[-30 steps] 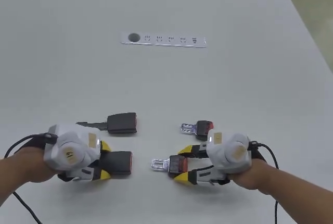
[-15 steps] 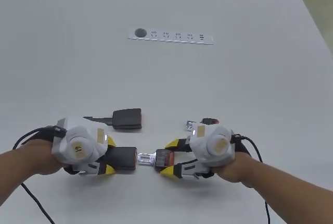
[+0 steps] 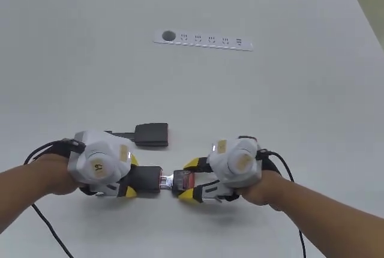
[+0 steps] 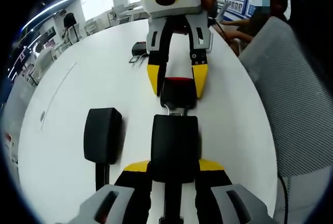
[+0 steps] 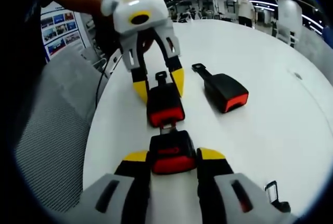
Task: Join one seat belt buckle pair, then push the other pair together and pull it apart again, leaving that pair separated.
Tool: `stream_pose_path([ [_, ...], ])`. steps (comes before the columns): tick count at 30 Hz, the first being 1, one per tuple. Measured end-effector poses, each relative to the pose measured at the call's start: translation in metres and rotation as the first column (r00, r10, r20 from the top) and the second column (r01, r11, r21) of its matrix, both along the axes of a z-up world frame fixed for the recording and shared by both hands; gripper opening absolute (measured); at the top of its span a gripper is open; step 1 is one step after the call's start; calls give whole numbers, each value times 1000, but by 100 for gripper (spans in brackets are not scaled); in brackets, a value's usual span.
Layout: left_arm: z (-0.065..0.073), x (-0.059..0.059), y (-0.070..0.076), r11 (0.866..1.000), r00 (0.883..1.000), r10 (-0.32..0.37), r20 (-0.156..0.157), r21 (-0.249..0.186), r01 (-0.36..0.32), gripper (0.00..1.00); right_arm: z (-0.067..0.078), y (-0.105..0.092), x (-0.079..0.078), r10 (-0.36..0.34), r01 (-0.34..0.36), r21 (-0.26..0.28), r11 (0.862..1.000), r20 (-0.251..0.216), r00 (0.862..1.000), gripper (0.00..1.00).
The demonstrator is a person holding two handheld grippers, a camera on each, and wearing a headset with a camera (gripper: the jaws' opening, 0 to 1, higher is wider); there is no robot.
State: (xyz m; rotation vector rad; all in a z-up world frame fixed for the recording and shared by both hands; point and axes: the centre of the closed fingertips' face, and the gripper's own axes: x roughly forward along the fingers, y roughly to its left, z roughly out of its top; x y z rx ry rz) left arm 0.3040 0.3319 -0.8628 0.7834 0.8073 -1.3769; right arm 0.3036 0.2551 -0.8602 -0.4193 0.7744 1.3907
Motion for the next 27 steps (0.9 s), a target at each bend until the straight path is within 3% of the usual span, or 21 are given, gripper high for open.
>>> stream_pose_path([
  [13, 0, -1, 0, 999, 1000, -30, -2, 21, 30, 33, -2, 18, 2, -3, 3, -6, 1000, -6, 1000, 34],
  [15, 0, -1, 1, 999, 999, -33, -6, 28, 33, 33, -1, 21, 7, -1, 1, -28, 1000, 2, 1000, 34],
  [27, 2, 0, 0, 1000, 1000, -26, -8, 15, 27, 33, 1, 19, 3, 7, -6, -29, 1000, 8, 1000, 34],
])
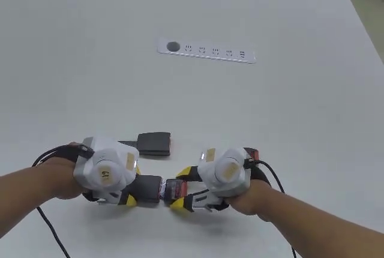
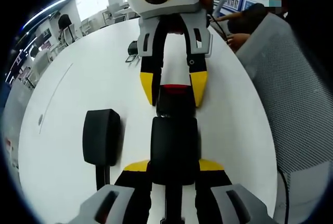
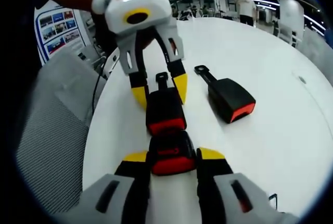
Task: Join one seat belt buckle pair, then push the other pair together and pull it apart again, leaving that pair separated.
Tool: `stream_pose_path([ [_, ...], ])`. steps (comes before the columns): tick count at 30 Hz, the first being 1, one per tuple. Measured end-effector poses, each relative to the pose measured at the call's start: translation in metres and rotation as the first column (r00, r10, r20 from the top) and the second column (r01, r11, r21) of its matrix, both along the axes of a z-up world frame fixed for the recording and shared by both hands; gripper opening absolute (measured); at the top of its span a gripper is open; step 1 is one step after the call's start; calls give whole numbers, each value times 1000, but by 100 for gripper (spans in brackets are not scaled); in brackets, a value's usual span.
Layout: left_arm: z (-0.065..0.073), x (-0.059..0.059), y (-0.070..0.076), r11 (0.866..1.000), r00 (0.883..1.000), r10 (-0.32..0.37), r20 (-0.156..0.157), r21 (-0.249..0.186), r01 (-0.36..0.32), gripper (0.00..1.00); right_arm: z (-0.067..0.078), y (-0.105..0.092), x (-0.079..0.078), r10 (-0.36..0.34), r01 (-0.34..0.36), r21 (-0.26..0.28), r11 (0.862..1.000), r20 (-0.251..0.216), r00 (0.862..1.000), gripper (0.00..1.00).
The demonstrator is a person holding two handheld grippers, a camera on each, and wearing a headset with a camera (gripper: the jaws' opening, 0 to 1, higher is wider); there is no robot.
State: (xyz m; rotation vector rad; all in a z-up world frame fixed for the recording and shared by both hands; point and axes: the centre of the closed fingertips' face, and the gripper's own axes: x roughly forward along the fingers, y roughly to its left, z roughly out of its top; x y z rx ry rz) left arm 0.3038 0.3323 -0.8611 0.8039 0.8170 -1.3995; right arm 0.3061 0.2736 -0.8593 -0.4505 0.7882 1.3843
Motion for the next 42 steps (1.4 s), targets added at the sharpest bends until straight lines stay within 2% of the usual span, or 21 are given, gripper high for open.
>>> stream_pose_path([
  [5, 0, 0, 0, 1000, 1000, 0, 0, -4, 0, 33, 0, 0, -1, -2, 2, 5, 1000, 4, 1000, 34],
  [12, 1, 1, 1, 999, 1000, 8, -1, -37, -8, 33, 0, -1, -3, -14, 13, 33, 999, 16, 1000, 34],
  [19, 1, 1, 2, 996, 1000, 3, 1, -91, -3, 33, 1, -1, -5, -21, 19, 52, 998, 32, 999, 34],
  [24, 2, 2, 2, 985, 1000, 28, -11, -171, -30, 32, 2, -2, -6, -43, 39, 93, 995, 42, 998, 34],
  [26, 3, 2, 2, 981, 1000, 24, -11, -192, -26, 32, 2, -2, -6, -37, 31, 99, 995, 58, 998, 34],
  [28, 4, 3, 2, 978, 999, 23, -23, -206, -27, 32, 2, -2, -5, -43, 36, 114, 993, 54, 998, 34],
  [32, 6, 1, -1, 977, 1000, 2, -27, -215, -8, 32, 1, -3, -6, -52, 43, 137, 990, 64, 997, 33],
  [35, 8, 0, -2, 974, 1000, -1, -17, -228, -3, 32, 3, -2, -6, -60, 49, 140, 989, 73, 996, 33],
  [42, 10, -2, -4, 969, 1000, -6, -2, -246, 5, 32, 2, -1, -4, -74, 63, 159, 985, 62, 995, 32],
])
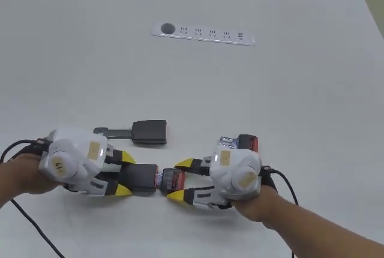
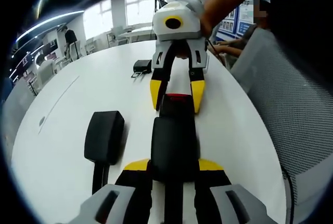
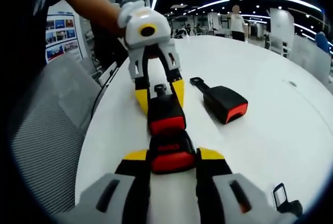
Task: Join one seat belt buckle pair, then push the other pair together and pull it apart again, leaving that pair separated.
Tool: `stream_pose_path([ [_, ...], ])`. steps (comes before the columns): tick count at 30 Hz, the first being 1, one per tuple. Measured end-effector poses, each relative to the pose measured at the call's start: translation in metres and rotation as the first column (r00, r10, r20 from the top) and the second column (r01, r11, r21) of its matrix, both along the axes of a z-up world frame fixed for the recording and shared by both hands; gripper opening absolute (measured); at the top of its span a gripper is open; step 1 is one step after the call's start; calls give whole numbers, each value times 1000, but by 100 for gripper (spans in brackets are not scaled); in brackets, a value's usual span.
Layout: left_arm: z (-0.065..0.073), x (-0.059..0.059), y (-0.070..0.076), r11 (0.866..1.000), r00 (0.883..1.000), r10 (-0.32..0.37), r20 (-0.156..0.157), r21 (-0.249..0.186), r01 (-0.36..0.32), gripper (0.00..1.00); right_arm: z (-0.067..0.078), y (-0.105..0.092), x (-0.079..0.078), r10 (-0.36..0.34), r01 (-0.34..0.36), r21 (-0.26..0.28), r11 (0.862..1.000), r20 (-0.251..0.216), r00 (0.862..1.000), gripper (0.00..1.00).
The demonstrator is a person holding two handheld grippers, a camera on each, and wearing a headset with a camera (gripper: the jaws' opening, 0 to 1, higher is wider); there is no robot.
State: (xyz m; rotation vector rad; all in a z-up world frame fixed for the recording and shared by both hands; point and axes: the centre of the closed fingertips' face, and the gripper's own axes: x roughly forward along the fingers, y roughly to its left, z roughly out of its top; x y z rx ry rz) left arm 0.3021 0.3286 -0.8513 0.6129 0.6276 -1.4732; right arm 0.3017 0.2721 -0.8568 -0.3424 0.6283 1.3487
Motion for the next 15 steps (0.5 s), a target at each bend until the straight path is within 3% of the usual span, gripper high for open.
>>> stream_pose_path([
  [14, -2, 1, 3, 1000, 1000, -1, -15, -23, 1, 31, -1, 0, 1, -13, 13, 22, 1000, -8, 1000, 32],
  [15, -2, 1, 3, 1000, 1000, -2, -16, -24, 2, 31, 0, 0, 1, -25, 26, 35, 999, -27, 999, 32],
])
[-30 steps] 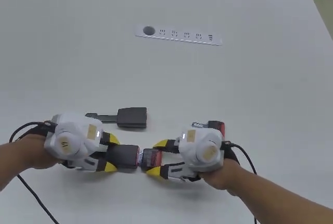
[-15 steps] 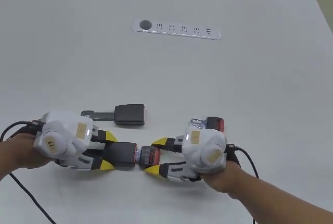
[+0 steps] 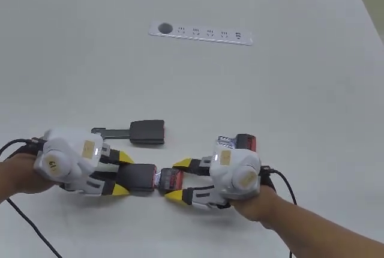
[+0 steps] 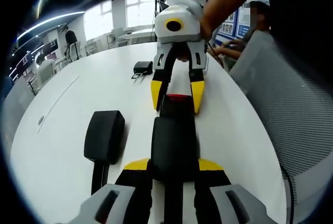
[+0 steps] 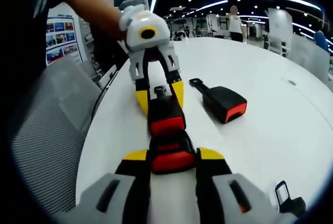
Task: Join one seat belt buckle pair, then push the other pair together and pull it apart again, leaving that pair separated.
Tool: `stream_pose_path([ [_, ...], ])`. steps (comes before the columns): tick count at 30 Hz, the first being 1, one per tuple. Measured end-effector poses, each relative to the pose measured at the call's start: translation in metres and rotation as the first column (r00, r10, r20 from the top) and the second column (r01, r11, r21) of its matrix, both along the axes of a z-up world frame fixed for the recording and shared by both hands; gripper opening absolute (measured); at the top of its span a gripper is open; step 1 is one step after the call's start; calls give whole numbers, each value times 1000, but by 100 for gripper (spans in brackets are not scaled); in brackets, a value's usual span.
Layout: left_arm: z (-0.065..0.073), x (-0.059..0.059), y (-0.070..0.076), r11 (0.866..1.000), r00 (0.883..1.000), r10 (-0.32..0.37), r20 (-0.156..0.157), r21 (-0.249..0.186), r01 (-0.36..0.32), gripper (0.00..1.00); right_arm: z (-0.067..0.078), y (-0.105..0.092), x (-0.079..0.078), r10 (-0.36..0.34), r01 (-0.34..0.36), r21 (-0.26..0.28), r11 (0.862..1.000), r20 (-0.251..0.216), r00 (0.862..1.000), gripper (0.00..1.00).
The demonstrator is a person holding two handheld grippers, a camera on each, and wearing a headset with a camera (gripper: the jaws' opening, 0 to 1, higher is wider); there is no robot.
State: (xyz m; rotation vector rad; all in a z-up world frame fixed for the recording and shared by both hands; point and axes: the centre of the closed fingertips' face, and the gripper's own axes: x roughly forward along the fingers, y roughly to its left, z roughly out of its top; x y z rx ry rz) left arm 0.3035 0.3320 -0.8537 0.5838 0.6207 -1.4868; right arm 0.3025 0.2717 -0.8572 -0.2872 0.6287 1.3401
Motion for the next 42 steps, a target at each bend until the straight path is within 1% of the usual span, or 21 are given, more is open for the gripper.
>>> stream_pose_path([
  [11, -1, 0, 0, 1000, 1000, 1, 0, -2, -1, 32, 1, 1, -1, 6, -6, 1, 1000, 16, 1000, 32],
  [12, -1, 1, 0, 1000, 1000, 10, -8, 1, -10, 32, 1, 1, -2, 13, -13, -4, 1000, 26, 1000, 32],
  [13, -1, 1, 0, 1000, 1000, 7, -3, 6, -7, 32, 1, 2, -2, 23, -23, -18, 1000, 40, 999, 33],
  [14, -1, 1, 0, 1000, 1000, 5, -3, 16, -5, 32, 1, 2, -2, 10, -10, -15, 1000, 11, 1000, 33],
  [15, -2, 2, 0, 999, 1000, 4, -12, 32, -4, 33, 2, 3, -3, 29, -28, -33, 999, 27, 999, 34],
  [16, -3, 1, 0, 999, 1000, 2, -24, 37, -1, 33, 0, 2, -2, 61, -56, -70, 996, 71, 996, 35],
  [19, -3, 1, 0, 998, 1000, 4, -29, 57, -2, 34, 1, 4, -3, 38, -35, -68, 997, 49, 998, 37],
  [20, -3, 1, 0, 998, 999, 17, -29, 66, -15, 34, -1, 1, -3, 21, -17, -101, 995, 40, 999, 39],
  [21, -2, 1, 0, 996, 998, 49, -31, 81, -46, 34, -2, 0, -2, -11, 14, -114, 993, 29, 1000, 46],
  [22, -1, 1, -1, 992, 996, 84, -37, 94, -80, 35, 2, 2, -3, -9, 11, -101, 995, 22, 1000, 54],
  [23, -1, 0, 1, 991, 994, 101, -53, 94, -95, 39, 7, 4, -3, -43, 43, -71, 997, 8, 999, 62],
  [24, 1, -1, 0, 991, 992, 113, -57, 79, -109, 44, 12, 4, -2, -64, 64, -49, 997, 5, 998, 71],
  [25, 8, -2, -3, 992, 990, 123, -63, 49, -120, 50, 18, 1, 0, -83, 83, -42, 996, 12, 996, 75],
  [26, 15, -3, -3, 991, 989, 132, -62, 33, -130, 56, 23, -4, 0, -89, 90, -31, 995, 23, 996, 76],
  [28, 22, -3, -3, 989, 988, 146, -45, 31, -144, 61, 29, -11, 0, -109, 109, -24, 994, 31, 994, 76],
  [30, 29, -2, -4, 988, 988, 151, -32, 8, -151, 66, 32, -21, 0, -131, 132, -31, 991, 33, 991, 77],
  [32, 38, 1, -5, 986, 986, 166, -13, -11, -166, 67, 40, -29, 1, -154, 154, -13, 988, 16, 988, 76],
  [34, 45, 5, -5, 985, 985, 173, 10, -22, -173, 70, 45, -37, 7, -163, 164, -8, 986, 52, 985, 76],
  [36, 53, 11, -5, 979, 979, 201, 11, -39, -201, 72, 49, -51, 14, -168, 170, -22, 985, 57, 984, 76],
  [38, 58, 16, -4, 976, 977, 213, 18, -45, -212, 72, 49, -65, 20, -164, 169, -49, 984, 87, 983, 76],
  [42, 64, 24, -2, 975, 975, 219, 27, -47, -217, 73, 52, -86, 30, -181, 186, -59, 981, 81, 980, 76],
])
